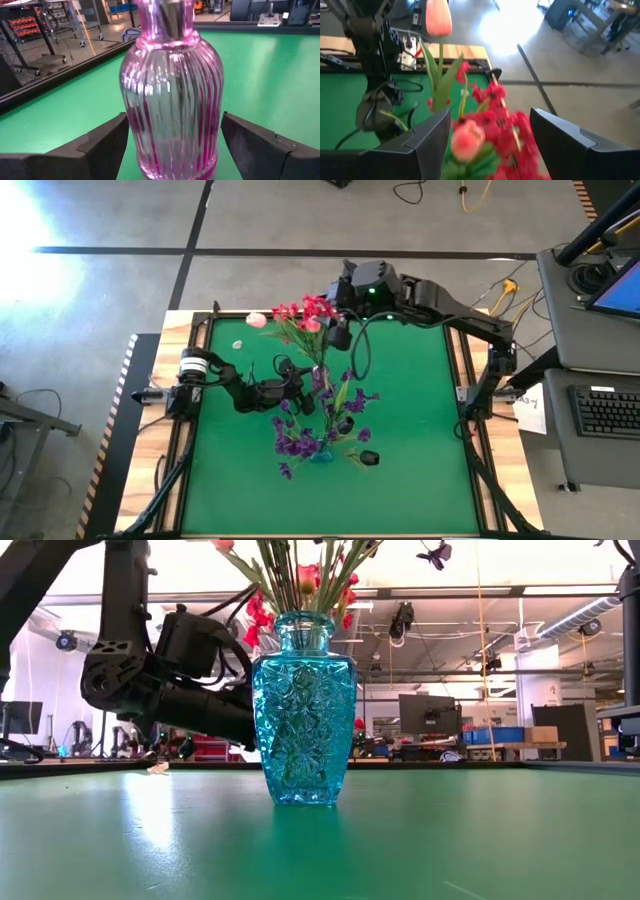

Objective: Sort flowers into vase by color
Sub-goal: Put the pink tulip into the purple vase

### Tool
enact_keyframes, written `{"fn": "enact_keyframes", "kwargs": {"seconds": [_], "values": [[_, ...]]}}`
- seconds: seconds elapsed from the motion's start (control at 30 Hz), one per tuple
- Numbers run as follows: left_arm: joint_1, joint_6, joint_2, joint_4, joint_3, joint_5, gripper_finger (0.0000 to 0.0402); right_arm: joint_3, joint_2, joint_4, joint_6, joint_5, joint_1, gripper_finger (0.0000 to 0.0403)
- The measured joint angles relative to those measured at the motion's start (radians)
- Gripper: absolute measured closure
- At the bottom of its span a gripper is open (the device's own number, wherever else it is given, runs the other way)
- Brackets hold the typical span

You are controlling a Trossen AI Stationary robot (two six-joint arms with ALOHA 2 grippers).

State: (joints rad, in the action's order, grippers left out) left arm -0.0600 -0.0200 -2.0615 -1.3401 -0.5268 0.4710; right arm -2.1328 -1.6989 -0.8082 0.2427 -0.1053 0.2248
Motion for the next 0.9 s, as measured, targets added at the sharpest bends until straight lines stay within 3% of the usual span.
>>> {"fn": "enact_keyframes", "kwargs": {"seconds": [0.2,0.37,0.63,0.9], "values": [[0.0,0.0,0.022,0.019,0.017,0.002,0.0102,0.044,0.08,-0.08,-0.035,0.0,0.002,0.0144],[0.0,-0.008,0.027,0.019,0.038,0.014,0.0102,0.196,0.196,-0.065,-0.078,-0.008,0.002,0.0143],[0.0,-0.024,0.09,0.021,0.09,0.018,0.0102,0.682,0.488,0.256,-0.15,-0.055,0.002,0.0147],[0.0,-0.029,0.198,0.016,0.171,0.018,0.0102,1.151,0.698,0.622,-0.18,-0.131,0.006,0.0149]]}}
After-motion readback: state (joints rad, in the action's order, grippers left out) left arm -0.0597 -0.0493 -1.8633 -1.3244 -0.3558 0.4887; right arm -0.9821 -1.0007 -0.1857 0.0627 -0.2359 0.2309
